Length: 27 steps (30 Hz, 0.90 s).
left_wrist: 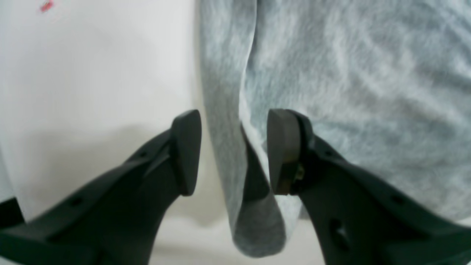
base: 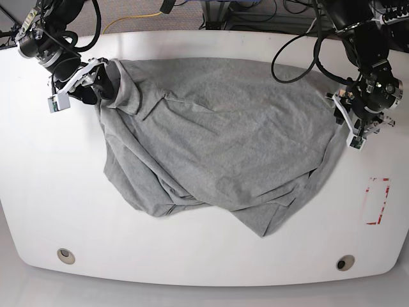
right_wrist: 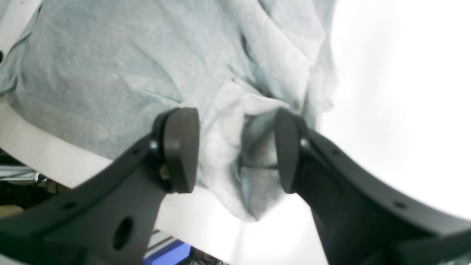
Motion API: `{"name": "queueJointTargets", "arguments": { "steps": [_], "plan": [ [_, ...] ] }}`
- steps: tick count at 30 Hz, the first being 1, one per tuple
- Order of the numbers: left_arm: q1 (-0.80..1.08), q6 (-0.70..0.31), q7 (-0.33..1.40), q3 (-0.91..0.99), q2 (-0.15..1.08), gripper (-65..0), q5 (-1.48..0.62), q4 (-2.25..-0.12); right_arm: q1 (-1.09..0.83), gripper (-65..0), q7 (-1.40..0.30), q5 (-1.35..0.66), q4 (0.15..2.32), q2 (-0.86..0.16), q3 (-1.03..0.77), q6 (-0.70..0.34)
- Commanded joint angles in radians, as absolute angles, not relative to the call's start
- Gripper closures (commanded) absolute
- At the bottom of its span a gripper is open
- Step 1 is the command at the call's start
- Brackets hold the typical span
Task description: Fold the T-shirt properly
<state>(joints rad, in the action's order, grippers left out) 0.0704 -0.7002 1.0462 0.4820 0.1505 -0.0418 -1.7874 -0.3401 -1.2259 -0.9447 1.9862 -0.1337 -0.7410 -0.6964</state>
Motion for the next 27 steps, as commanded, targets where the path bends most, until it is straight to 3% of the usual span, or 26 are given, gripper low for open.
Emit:
{"name": "queueJointTargets", "arguments": {
  "steps": [1, 12, 19, 27],
  "plan": [
    [0.068, -0.698, 1.009, 0.489, 0.156, -26.9, -0.044, -1.799, -0.341, -31.7, -1.225, -0.967, 2.002, -0.147, -0.731, -0.698],
    [0.062, -0.698, 0.915, 0.49, 0.15, -26.9, -0.039, -1.707, -0.328, -31.7, -1.245, -0.697, 1.959, -0.084, -0.835, -0.698],
    [0.062, -0.698, 0.914, 0.49, 0.147, -26.9, -0.039, -1.707, -0.302, -31.9, -1.251, -0.739, 1.951, -0.071, -0.809, -0.698],
    [0.064, -0.698, 0.914, 0.49, 0.147, -26.8, -0.039, -1.696, -0.232, -31.2, -1.245, -0.739, 1.788, -0.039, -0.837, -0.698]
  ]
}}
